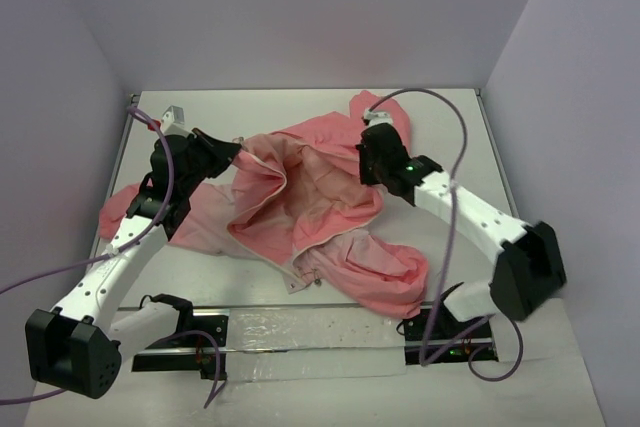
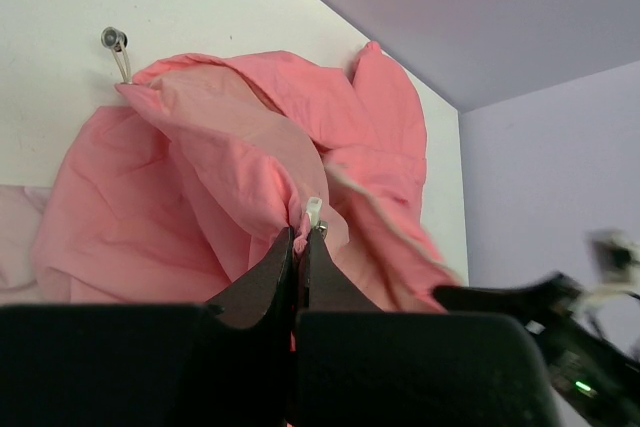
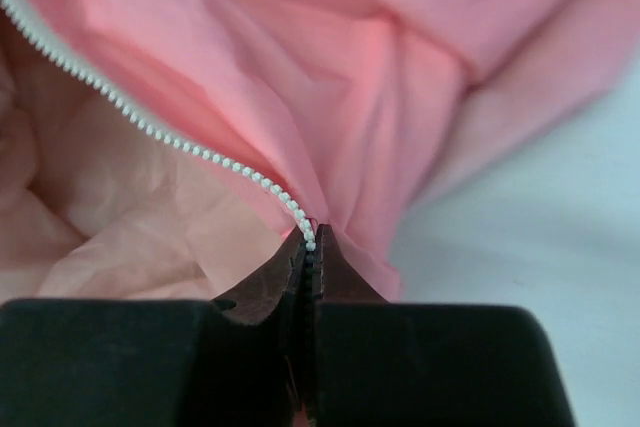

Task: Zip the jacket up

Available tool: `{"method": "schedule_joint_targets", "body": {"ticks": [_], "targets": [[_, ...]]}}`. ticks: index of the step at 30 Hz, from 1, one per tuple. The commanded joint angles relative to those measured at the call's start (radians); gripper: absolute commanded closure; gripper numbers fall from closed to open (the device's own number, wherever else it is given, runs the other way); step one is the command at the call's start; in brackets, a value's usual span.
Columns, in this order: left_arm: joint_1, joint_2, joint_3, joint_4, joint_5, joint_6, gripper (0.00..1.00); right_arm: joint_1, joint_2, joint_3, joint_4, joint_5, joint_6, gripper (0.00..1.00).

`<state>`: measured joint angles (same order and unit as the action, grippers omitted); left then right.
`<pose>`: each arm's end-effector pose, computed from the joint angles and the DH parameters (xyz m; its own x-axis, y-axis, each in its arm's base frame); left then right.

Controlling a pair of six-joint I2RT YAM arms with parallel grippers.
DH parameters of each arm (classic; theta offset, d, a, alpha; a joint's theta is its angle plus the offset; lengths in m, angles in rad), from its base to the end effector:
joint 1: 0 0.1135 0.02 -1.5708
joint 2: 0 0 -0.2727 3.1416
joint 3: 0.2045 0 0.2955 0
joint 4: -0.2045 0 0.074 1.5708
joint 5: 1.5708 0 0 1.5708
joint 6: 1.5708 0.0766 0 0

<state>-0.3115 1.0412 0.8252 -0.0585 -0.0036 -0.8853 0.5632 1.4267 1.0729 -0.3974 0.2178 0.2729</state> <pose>0.3072 -0.0986 0.3046 -0.3980 -0.6851 -0.6101 -0.0078 0.6676 -0.7445 0.3317 0.1898 0.2379 -0.6603 -0.1057 -0.7436 -0.2178 0.9744 0.0550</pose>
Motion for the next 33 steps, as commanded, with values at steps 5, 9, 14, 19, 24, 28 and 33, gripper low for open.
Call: {"method": "schedule_joint_targets", "body": {"ticks": [5,9,14,19,24,28,33], "targets": [[0.003,0.011,0.051,0.037,-0.01,0.017,1.0,0.102,-0.21,-0.154,-0.075,0.182,0.137,1.0],[0.005,0.017,0.055,0.032,-0.015,0.019,1.0,0.22,-0.072,-0.214,-0.018,0.279,0.322,0.98],[0.003,0.006,0.048,0.028,-0.02,0.019,1.0,0.384,0.133,-0.124,0.037,0.187,0.333,0.29],[0.003,-0.013,0.053,0.013,-0.029,0.024,1.0,0.347,0.045,-0.043,-0.009,0.13,0.143,0.14],[0.003,-0.034,0.051,-0.001,-0.049,0.03,1.0,0.316,0.029,0.108,-0.152,0.089,-0.004,0.15],[0.005,-0.053,0.042,-0.009,-0.065,0.029,1.0,0.307,0.079,0.259,-0.203,0.05,-0.08,0.18],[0.005,-0.067,0.028,-0.009,-0.081,0.021,1.0,0.243,0.315,0.468,-0.206,0.02,-0.103,0.32]]}}
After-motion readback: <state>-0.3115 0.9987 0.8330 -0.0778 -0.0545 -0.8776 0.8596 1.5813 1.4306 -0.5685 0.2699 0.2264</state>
